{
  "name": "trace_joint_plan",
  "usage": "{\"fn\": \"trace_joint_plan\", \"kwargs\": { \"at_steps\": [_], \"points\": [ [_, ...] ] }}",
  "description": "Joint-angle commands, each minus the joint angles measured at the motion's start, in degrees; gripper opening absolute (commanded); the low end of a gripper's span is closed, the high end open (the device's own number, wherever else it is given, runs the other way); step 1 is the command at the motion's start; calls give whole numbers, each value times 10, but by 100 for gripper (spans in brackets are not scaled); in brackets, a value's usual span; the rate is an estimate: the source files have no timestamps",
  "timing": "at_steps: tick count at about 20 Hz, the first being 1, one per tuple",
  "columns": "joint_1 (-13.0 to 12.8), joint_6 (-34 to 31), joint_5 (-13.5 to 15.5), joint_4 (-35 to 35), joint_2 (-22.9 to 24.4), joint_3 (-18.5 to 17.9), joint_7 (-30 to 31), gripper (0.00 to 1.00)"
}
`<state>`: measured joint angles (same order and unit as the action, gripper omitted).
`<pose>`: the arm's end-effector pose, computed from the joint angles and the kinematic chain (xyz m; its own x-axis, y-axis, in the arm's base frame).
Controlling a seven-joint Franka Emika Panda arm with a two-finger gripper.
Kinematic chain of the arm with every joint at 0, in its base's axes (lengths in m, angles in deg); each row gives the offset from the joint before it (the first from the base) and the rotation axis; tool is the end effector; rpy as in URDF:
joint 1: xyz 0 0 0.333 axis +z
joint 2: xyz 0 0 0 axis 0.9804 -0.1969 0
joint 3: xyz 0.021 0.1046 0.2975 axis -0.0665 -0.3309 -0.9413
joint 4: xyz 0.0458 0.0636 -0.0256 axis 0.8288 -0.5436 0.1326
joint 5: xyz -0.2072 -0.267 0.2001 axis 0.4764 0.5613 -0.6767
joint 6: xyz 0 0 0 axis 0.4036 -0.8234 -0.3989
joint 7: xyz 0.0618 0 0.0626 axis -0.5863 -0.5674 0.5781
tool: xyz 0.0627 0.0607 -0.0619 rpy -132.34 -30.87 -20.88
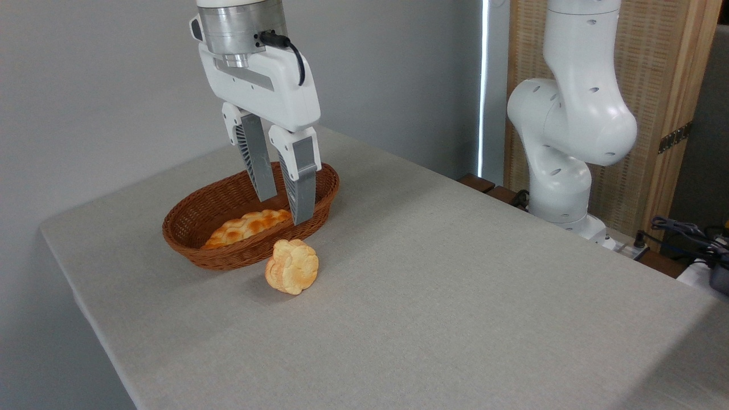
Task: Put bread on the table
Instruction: 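Release the bread roll and raise the open gripper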
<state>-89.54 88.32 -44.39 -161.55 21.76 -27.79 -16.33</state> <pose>0.5498 -0.0572 0.6019 0.7133 -0.7005 0.0226 -0.6995 -0.7135 -0.0408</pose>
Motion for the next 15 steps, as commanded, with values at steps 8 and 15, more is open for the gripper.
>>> {"fn": "trace_joint_plan", "kwargs": {
  "at_steps": [8,15],
  "points": [
    [39,-32,0,13,-2,26,2,100],
    [38,-32,7,13,-2,25,3,100]
  ]
}}
